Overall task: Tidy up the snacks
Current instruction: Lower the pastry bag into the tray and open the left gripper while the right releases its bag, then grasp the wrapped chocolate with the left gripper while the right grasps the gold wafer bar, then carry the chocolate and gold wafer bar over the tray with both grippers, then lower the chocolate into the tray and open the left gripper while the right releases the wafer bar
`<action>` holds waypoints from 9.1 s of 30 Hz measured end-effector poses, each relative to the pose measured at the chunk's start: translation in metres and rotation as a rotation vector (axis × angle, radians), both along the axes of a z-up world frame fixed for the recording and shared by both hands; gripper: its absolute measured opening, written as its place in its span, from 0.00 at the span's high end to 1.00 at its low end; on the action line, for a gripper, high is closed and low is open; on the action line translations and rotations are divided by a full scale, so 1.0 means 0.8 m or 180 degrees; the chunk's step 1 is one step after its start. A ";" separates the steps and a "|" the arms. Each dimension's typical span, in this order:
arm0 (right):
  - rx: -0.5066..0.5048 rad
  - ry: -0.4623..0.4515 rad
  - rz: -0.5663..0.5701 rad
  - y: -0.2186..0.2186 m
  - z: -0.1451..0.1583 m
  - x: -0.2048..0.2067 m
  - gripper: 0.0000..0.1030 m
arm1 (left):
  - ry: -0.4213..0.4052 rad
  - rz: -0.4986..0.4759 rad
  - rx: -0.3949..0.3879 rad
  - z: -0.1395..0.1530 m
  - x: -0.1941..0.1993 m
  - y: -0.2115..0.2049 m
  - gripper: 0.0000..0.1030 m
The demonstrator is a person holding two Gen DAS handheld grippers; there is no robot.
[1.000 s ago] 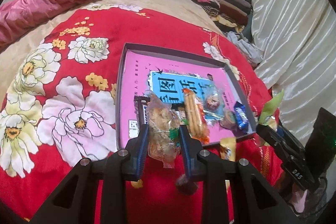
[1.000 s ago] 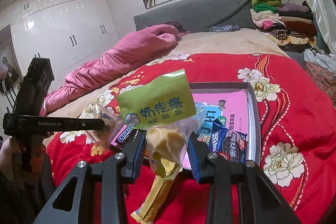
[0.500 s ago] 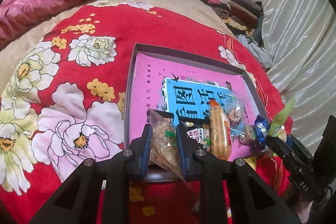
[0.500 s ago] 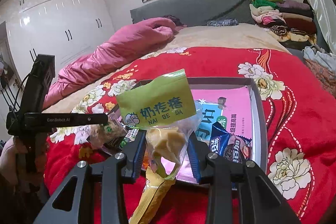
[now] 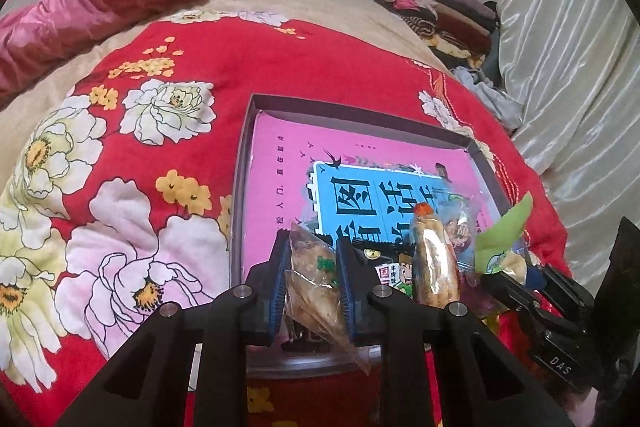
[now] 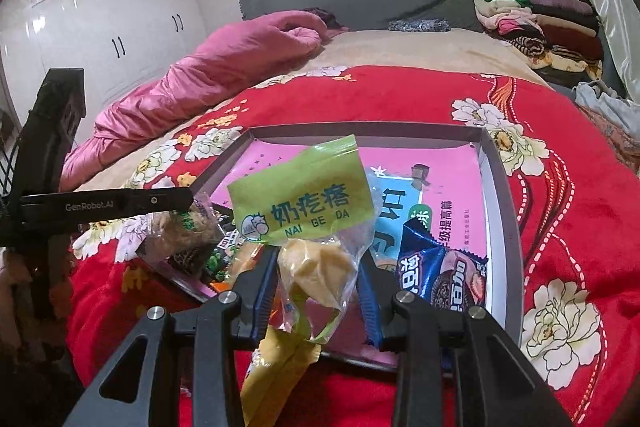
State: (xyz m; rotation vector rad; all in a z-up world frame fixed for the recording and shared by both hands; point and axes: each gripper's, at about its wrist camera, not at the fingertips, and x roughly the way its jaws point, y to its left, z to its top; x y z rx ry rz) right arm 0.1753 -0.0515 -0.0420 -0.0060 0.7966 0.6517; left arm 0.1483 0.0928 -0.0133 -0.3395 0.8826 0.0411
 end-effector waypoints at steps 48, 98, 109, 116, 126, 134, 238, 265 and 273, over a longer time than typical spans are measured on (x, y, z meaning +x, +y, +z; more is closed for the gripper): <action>-0.0021 -0.0409 0.0079 -0.001 0.028 -0.021 0.48 | -0.0029 -0.0058 0.0055 0.020 -0.011 -0.005 0.44; -0.0126 0.0658 0.0152 -0.018 -0.011 -0.092 0.39 | 0.0482 -0.0913 0.0177 -0.019 -0.109 -0.090 0.27; -0.0323 0.0810 0.0406 0.005 -0.037 -0.099 0.69 | 0.0574 -0.0978 0.0058 -0.032 -0.108 -0.092 0.38; -0.0235 0.0783 0.0416 0.001 -0.031 -0.097 0.78 | 0.0646 -0.0989 -0.0082 -0.049 -0.102 -0.095 0.58; 0.0073 0.0560 0.0284 -0.022 -0.003 -0.091 0.80 | 0.0591 -0.0964 -0.0155 -0.050 -0.093 -0.096 0.63; 0.0301 0.0321 0.0213 -0.034 0.022 -0.089 0.80 | 0.0367 -0.0910 -0.0145 -0.016 -0.099 -0.088 0.64; -0.0026 -0.0157 0.0030 -0.014 0.016 -0.019 0.77 | 0.0199 -0.0473 0.0105 -0.005 -0.012 -0.065 0.53; -0.0026 -0.0281 -0.0160 -0.026 0.027 -0.021 0.51 | 0.0024 -0.0428 0.0176 0.021 -0.022 -0.067 0.24; -0.0078 -0.0376 -0.0263 -0.029 0.033 -0.025 0.41 | -0.0062 -0.0414 0.0199 0.034 -0.033 -0.072 0.22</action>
